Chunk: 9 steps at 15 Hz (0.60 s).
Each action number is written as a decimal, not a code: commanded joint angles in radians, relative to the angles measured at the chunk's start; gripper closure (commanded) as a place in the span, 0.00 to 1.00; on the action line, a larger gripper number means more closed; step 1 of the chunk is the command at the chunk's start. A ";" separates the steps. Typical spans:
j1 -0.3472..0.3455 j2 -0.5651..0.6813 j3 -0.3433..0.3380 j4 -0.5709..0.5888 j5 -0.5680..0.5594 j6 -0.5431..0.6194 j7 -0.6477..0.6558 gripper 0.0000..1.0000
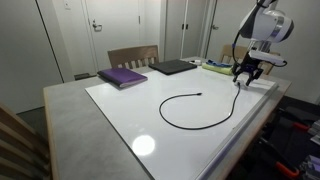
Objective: Make a circle with the charger on the table
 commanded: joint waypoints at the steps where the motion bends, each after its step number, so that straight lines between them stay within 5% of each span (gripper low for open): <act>1: -0.030 -0.005 0.027 -0.022 0.026 0.046 -0.055 0.56; 4: -0.015 -0.002 0.018 -0.018 0.003 0.061 -0.035 0.73; 9: 0.030 -0.002 -0.004 -0.009 -0.079 0.075 0.011 0.73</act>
